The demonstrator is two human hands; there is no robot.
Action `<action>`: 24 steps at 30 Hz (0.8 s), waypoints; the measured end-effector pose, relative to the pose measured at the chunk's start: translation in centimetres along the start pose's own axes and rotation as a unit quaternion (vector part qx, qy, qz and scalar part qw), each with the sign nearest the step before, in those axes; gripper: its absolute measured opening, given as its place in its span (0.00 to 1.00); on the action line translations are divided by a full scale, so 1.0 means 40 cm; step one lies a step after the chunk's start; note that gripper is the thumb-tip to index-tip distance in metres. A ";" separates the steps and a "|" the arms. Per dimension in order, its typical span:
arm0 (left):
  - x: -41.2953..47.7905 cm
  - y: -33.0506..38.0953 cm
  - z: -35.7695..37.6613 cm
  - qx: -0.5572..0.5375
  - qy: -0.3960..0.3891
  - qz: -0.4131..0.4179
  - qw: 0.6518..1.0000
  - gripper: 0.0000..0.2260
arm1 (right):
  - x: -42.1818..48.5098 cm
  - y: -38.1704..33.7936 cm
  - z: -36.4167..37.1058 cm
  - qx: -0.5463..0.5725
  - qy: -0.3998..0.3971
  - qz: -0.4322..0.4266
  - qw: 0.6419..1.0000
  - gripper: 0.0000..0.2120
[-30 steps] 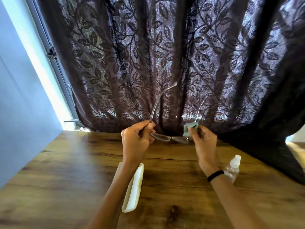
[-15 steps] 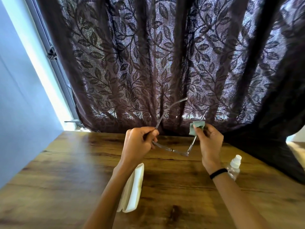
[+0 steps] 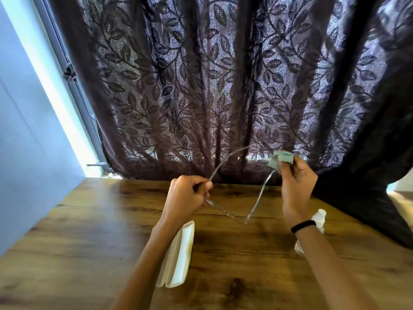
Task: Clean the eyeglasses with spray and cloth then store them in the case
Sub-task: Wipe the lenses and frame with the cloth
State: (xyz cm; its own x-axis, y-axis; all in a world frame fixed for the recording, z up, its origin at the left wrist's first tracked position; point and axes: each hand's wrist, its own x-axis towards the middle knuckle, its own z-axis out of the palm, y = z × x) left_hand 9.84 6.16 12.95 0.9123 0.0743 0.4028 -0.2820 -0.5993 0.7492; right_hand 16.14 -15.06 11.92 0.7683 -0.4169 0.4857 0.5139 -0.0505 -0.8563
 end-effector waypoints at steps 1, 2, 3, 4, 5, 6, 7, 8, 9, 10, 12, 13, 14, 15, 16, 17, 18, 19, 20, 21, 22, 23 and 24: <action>-0.002 -0.004 0.000 0.002 -0.003 0.001 1.000 0.05 | 0.003 -0.002 -0.003 0.000 0.001 -0.005 1.000 0.13; -0.004 -0.007 0.000 0.002 -0.008 0.002 1.000 0.05 | 0.004 -0.007 -0.005 -0.005 -0.002 -0.016 1.000 0.13; -0.005 -0.008 0.000 0.001 -0.015 0.002 1.000 0.05 | 0.003 -0.012 -0.005 -0.016 -0.009 -0.033 0.999 0.13; -0.005 -0.009 0.001 -0.002 -0.021 0.001 1.000 0.05 | 0.000 -0.019 -0.003 -0.031 -0.022 -0.059 0.998 0.13; -0.005 -0.009 0.003 -0.007 -0.024 0.000 1.000 0.05 | -0.006 -0.026 0.002 -0.046 -0.038 -0.088 0.994 0.14; -0.004 -0.009 0.004 -0.014 -0.026 -0.001 1.000 0.05 | -0.016 -0.034 0.008 -0.059 -0.055 -0.119 0.990 0.15; -0.003 -0.007 0.006 -0.020 -0.027 -0.001 0.999 0.05 | -0.029 -0.043 0.017 -0.070 -0.072 -0.152 0.983 0.16; -0.002 -0.005 0.007 -0.026 -0.027 -0.001 0.999 0.05 | -0.043 -0.051 0.028 -0.084 -0.089 -0.191 0.974 0.17; -0.001 -0.002 0.009 -0.032 -0.027 -0.002 0.999 0.05 | -0.058 -0.059 0.041 -0.098 -0.109 -0.229 0.962 0.18; 0.000 0.000 0.012 -0.040 -0.026 -0.004 0.999 0.05 | -0.072 -0.064 0.053 -0.110 -0.134 -0.261 0.950 0.19; 0.003 0.004 0.016 -0.060 -0.026 -0.009 0.998 0.06 | -0.094 -0.062 0.076 -0.141 -0.198 -0.305 0.921 0.18; 0.003 0.005 0.018 -0.066 -0.026 -0.007 0.997 0.06 | -0.103 -0.057 0.084 -0.167 -0.232 -0.324 0.902 0.18; 0.003 0.004 0.018 -0.065 -0.023 0.002 0.998 0.07 | -0.109 -0.050 0.089 -0.199 -0.261 -0.342 0.881 0.19; 0.003 0.001 0.017 -0.061 -0.018 0.014 0.998 0.09 | -0.114 -0.044 0.093 -0.227 -0.283 -0.358 0.860 0.19; 0.002 -0.002 0.016 -0.058 -0.014 0.027 0.998 0.12 | -0.115 -0.040 0.093 -0.251 -0.296 -0.372 0.843 0.19; 0.001 -0.007 0.014 -0.054 -0.011 0.041 0.998 0.15 | -0.115 -0.040 0.092 -0.273 -0.303 -0.387 0.827 0.18; -0.001 -0.011 0.011 -0.048 -0.011 0.054 0.997 0.18 | -0.113 -0.040 0.089 -0.298 -0.306 -0.404 0.809 0.18; -0.004 -0.012 0.010 -0.040 -0.012 0.065 0.997 0.22 | -0.110 -0.041 0.088 -0.326 -0.305 -0.423 0.789 0.18; -0.005 -0.012 0.010 -0.033 -0.015 0.070 0.997 0.24 | -0.109 -0.042 0.086 -0.356 -0.303 -0.441 0.766 0.18; -0.006 -0.011 0.011 -0.028 -0.016 0.072 0.997 0.27 | -0.109 -0.039 0.085 -0.382 -0.300 -0.456 0.745 0.19; -0.006 -0.010 0.013 -0.027 -0.015 0.075 0.997 0.28 | -0.110 -0.035 0.085 -0.400 -0.298 -0.466 0.730 0.18; -0.006 -0.009 0.016 -0.027 -0.010 0.078 0.997 0.29 | -0.111 -0.029 0.085 -0.410 -0.298 -0.474 0.721 0.17; -0.005 -0.007 0.019 -0.029 -0.004 0.080 0.996 0.30 | -0.112 -0.024 0.085 -0.414 -0.297 -0.478 0.715 0.18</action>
State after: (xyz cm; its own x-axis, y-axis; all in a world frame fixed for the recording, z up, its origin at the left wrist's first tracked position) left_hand 9.97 5.72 12.25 0.8566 -0.0257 0.5154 -0.4406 -0.5563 0.7046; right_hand 13.52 -10.05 11.17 0.3698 0.6146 0.6968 0.7000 -0.6774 0.2260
